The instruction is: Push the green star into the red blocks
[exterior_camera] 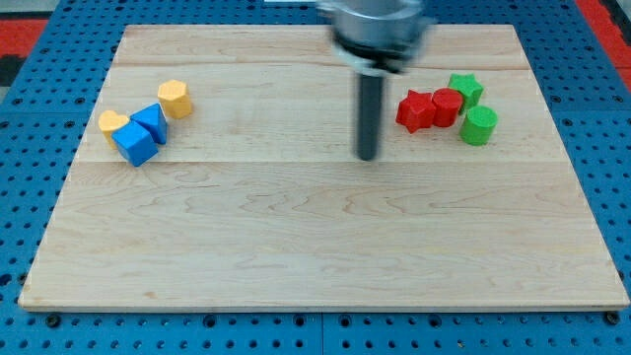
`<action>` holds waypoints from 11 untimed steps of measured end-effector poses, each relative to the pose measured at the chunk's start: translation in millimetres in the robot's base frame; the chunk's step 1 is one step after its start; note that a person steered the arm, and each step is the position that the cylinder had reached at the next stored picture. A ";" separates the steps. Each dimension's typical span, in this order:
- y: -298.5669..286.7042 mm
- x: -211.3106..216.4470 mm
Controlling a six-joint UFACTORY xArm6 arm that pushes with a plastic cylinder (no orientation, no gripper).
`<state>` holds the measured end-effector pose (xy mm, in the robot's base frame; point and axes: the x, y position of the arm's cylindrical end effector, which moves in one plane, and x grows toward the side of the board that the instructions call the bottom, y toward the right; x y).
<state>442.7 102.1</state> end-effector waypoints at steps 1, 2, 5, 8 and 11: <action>127.8 5.5; 164.3 -27.8; 47.7 -70.1; -2.0 -57.3; 109.3 -119.4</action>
<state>323.4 211.4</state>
